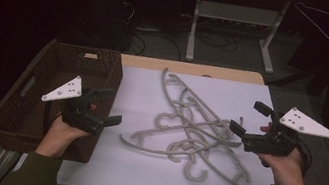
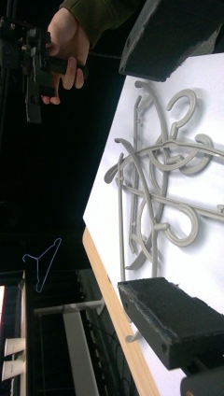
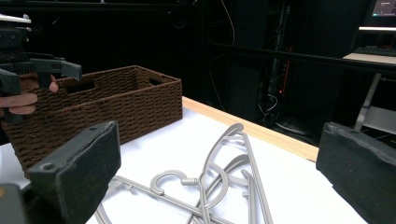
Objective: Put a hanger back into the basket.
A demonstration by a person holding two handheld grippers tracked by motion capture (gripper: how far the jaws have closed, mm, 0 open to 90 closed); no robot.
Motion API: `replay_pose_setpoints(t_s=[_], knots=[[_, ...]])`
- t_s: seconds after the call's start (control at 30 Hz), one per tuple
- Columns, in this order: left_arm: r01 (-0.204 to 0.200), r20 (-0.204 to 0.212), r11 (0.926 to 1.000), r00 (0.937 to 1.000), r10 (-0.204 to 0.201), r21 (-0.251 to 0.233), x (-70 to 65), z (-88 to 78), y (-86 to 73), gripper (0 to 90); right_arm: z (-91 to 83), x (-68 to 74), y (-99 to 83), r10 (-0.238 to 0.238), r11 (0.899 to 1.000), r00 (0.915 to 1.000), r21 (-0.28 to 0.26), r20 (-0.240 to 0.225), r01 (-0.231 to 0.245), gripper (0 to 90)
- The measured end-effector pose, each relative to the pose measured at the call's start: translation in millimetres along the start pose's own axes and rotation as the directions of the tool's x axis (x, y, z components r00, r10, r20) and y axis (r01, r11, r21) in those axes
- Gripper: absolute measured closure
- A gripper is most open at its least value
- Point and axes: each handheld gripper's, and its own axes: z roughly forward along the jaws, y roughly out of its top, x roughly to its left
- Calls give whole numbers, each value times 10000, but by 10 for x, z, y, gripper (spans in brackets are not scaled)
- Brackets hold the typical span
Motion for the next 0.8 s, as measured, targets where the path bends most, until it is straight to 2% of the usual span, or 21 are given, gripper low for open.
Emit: replay_pose_setpoints(t_s=[0.3,0.5,0.57,0.6,0.67,0.73,0.8], knots=[[-59,64,9992,10000,56,394,-70,69,62,0,-3,1,6,49,9996,10000,262,36,-50,0],[-367,184,9897,9992,344,1386,-170,219,69,0,56,5,-17,67,9954,9998,957,184,-84,0],[-425,219,9852,9990,394,1662,-200,265,61,0,87,13,-27,76,9916,9999,1294,102,-89,0],[-425,219,9852,9990,394,1662,-200,265,61,0,87,13,-27,76,9916,9999,1294,102,-89,0],[-439,278,9820,9988,394,1837,-223,308,46,0,149,31,-47,-15,9834,10000,1816,-76,29,0],[-447,293,9809,9988,399,1893,-227,316,40,0,166,34,-51,-57,9809,9999,1942,-89,73,0],[-421,348,9787,9988,359,2008,-239,343,17,0,253,41,-74,-134,9727,9996,2312,-246,187,4]])
